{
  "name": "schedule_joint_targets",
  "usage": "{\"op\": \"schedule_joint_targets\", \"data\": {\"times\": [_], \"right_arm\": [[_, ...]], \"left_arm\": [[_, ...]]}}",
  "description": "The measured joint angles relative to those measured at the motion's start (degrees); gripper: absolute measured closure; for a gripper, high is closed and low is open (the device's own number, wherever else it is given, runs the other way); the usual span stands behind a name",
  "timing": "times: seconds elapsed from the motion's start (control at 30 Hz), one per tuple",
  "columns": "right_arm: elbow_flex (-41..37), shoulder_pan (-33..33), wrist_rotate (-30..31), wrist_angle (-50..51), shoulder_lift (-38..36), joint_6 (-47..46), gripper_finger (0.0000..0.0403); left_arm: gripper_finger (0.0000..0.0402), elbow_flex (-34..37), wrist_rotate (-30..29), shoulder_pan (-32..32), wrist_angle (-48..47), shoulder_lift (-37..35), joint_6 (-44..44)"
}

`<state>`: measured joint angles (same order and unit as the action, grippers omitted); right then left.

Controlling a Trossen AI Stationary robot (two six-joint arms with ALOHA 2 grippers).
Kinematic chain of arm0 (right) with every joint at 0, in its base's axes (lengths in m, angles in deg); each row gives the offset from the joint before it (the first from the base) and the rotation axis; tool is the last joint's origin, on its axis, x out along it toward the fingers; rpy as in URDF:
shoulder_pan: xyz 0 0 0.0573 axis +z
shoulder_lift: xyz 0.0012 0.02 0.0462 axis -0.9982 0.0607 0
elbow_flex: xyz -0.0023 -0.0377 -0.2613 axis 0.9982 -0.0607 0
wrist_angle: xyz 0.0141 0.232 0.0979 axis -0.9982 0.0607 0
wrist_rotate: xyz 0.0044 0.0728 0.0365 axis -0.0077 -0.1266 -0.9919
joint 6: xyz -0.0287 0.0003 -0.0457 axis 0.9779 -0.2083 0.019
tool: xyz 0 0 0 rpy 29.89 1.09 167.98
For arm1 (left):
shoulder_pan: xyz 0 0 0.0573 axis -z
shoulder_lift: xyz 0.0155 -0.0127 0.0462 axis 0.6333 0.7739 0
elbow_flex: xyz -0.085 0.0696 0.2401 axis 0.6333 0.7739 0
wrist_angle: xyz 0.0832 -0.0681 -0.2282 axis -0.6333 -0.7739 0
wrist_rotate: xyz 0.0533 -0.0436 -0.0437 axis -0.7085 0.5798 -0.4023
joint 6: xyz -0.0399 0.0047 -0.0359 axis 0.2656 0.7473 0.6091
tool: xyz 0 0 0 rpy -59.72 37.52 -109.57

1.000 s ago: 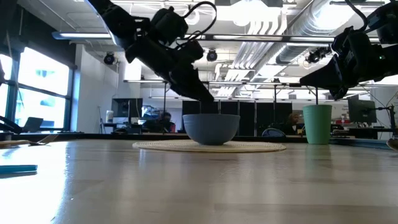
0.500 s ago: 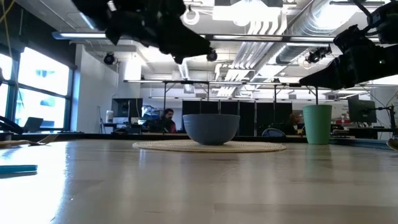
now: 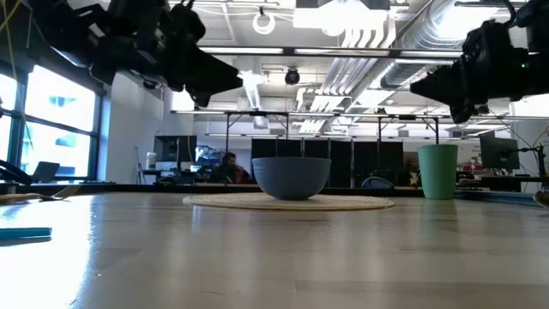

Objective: Pick & Place Utensil
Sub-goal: Put the green cup on the brown placemat to the top right of the blue bowl

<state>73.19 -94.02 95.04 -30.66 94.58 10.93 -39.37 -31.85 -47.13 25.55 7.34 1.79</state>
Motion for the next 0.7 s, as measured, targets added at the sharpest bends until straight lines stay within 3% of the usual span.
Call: {"op": "schedule_joint_targets", "data": {"times": [0.13,0.37,0.53,0.7], "right_arm": [[1.4,0.1,10.4,1.9,2.1,-2.2,0.0401],[6.9,1.8,30.3,7.5,13.6,-5.8,0.0401],[13.9,1.9,35.1,18.4,22.5,-11.7,0.0398],[19.9,1.5,38.0,31.8,29.6,-24.0,0.0396]], "left_arm": [[0.0269,0.3,-0.3,0.0,0.2,-0.6,0.0],[0.0269,0.3,-0.5,0.0,0.0,-0.6,0.1],[0.0269,0.3,-0.5,0.0,-0.4,-0.6,1.1],[0.0269,0.3,-0.4,0.0,-1.1,-0.5,1.3]]}}
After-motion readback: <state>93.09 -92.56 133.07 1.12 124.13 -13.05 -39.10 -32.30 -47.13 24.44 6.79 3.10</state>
